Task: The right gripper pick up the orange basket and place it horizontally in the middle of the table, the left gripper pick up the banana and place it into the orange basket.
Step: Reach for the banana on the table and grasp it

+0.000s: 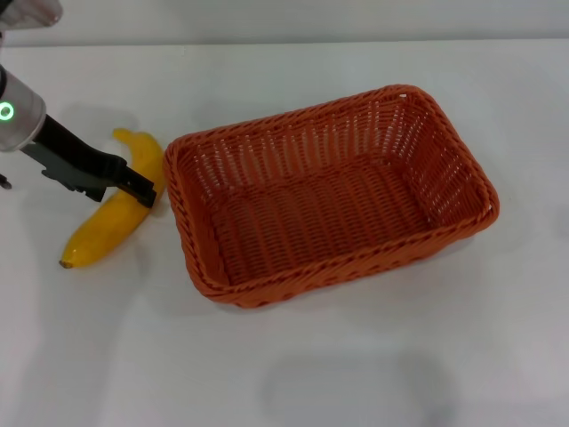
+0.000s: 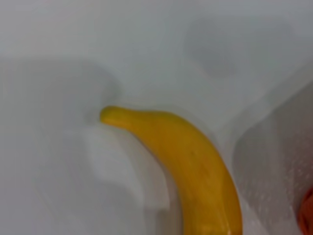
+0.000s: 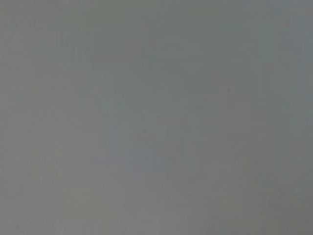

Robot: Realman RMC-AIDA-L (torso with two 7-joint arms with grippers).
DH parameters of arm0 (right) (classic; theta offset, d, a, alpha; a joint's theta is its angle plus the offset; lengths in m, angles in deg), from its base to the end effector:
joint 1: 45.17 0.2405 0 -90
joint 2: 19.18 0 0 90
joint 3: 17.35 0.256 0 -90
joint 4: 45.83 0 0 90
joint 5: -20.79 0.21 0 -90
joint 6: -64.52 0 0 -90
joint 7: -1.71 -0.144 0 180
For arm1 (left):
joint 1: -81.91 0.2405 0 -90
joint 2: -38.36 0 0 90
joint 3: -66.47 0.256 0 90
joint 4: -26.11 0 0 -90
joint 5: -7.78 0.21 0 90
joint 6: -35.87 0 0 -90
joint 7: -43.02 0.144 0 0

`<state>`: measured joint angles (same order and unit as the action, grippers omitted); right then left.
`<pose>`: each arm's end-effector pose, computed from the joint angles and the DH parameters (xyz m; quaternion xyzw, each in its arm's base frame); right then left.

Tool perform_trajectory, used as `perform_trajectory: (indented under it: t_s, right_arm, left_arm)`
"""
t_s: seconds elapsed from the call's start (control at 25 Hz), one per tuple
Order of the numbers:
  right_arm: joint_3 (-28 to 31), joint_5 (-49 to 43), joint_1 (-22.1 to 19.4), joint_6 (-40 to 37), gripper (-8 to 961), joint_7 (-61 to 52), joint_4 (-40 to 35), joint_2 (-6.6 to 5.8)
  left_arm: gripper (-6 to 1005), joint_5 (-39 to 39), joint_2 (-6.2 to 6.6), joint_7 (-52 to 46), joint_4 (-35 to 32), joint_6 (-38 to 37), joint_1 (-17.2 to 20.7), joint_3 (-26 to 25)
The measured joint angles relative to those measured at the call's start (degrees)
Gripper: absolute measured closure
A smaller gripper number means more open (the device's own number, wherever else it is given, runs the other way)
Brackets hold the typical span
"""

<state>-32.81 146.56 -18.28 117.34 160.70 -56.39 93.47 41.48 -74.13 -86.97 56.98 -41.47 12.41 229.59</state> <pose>0.4172 0.3481 0.1184 -0.5768 0.3031 0.2117 0.7284 -0.2456 0.4244 0.0403 -0.8054 -0.5458 0.1395 0.1843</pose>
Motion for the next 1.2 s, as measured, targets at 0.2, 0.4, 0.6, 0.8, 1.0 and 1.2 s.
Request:
perform_trajectory:
  t_s: [0.2,0.4,0.6,0.8,1.0,1.2]
  right_arm:
    - [0.00,0.00,-0.07,-0.10,83,0.00,0.00,0.03]
    - [0.43,0.00,-0.18,-0.11,84,0.01,0.02,0.12]
    - [1.16,0.00,-0.18,-0.09,84,0.15,0.02,0.25]
    - [1.43,0.00,-0.17,-0.10,84,0.27,0.02,0.36]
    - [2.15,0.00,-0.11,-0.19,84,0.33,0.02,0.37]
    - [2.19,-0.01,-0.18,-0.19,83,0.40,0.01,0.26]
  left_arm:
    - [162,1.18,-0.56,-0.21,-0.09,1.52,0.02,0.00]
    - [178,2.29,-1.67,-0.24,-0.27,4.31,0.06,0.00]
    - [193,3.33,-2.03,-0.57,-1.68,5.67,0.01,0.00]
    - [233,3.76,-2.15,-1.27,-2.12,6.94,-0.01,-0.01]
    - [375,3.25,-1.66,-1.83,-1.63,6.98,0.02,-0.08]
    - [472,-3.77,-1.76,-2.47,5.75,6.99,1.14,-0.10]
